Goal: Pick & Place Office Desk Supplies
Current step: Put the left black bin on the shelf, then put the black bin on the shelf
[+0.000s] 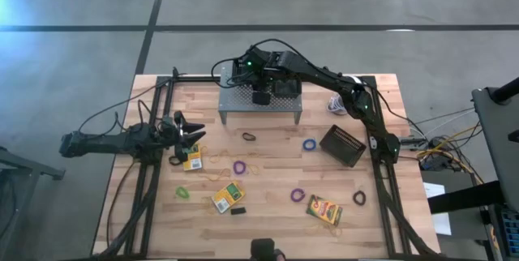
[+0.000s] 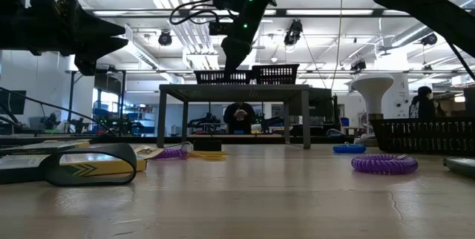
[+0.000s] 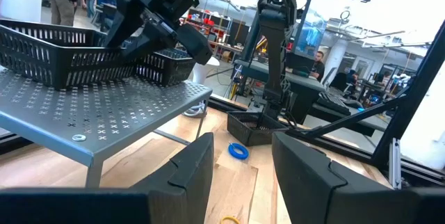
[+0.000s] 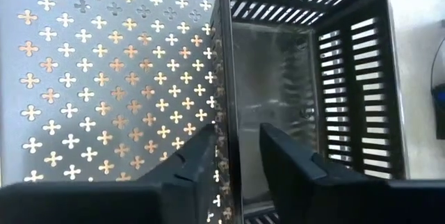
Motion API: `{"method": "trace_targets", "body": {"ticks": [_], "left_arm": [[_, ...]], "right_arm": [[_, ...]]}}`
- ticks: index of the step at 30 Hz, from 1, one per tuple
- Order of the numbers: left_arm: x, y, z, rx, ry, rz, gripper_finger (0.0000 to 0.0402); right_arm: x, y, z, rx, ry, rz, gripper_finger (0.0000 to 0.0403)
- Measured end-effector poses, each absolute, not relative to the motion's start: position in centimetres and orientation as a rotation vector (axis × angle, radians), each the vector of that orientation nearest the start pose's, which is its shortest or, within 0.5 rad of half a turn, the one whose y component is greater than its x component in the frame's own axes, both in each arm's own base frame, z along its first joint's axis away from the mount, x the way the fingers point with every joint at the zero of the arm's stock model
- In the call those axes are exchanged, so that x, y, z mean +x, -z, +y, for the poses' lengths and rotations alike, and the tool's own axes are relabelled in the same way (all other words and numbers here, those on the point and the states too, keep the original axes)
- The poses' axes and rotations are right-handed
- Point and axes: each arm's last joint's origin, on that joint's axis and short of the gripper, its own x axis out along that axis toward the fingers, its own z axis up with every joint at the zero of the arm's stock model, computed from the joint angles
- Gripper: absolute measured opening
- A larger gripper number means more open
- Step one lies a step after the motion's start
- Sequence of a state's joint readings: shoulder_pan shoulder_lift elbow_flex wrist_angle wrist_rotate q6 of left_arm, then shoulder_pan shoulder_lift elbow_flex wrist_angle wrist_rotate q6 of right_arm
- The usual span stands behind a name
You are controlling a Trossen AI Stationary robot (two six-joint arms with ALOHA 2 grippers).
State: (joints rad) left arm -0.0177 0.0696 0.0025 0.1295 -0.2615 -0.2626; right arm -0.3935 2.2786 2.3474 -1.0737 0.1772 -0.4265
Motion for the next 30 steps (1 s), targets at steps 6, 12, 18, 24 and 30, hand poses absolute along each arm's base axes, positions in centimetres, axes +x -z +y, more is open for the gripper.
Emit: {"method": "trace_targets", "body": {"ticks": [6,12,18,24,30], "left_arm": [[10.1,-17.1,0.6,-0.27,-0.234,-0.094,0.0152],[10.1,-17.1,0.6,-0.27,-0.235,-0.093,0.0152],[10.1,-17.1,0.6,-0.27,-0.234,-0.091,0.0152],[10.1,-17.0,0.6,-0.293,-0.233,-0.088,0.0152],[10.1,-16.9,0.6,-0.293,-0.235,-0.078,0.0152]], "right_arm": [[43.9,-31.7,-18.4,-0.302,0.291,1.065,0.0156],[42.8,-35.3,-16.2,-0.326,0.282,0.978,0.0168],[41.4,-38.9,-10.5,-0.265,0.119,0.898,0.0157],[38.5,-39.0,-2.4,-0.213,-0.032,1.073,0.0135],[34.1,-36.3,5.1,-0.087,-0.065,1.201,0.0115]]}}
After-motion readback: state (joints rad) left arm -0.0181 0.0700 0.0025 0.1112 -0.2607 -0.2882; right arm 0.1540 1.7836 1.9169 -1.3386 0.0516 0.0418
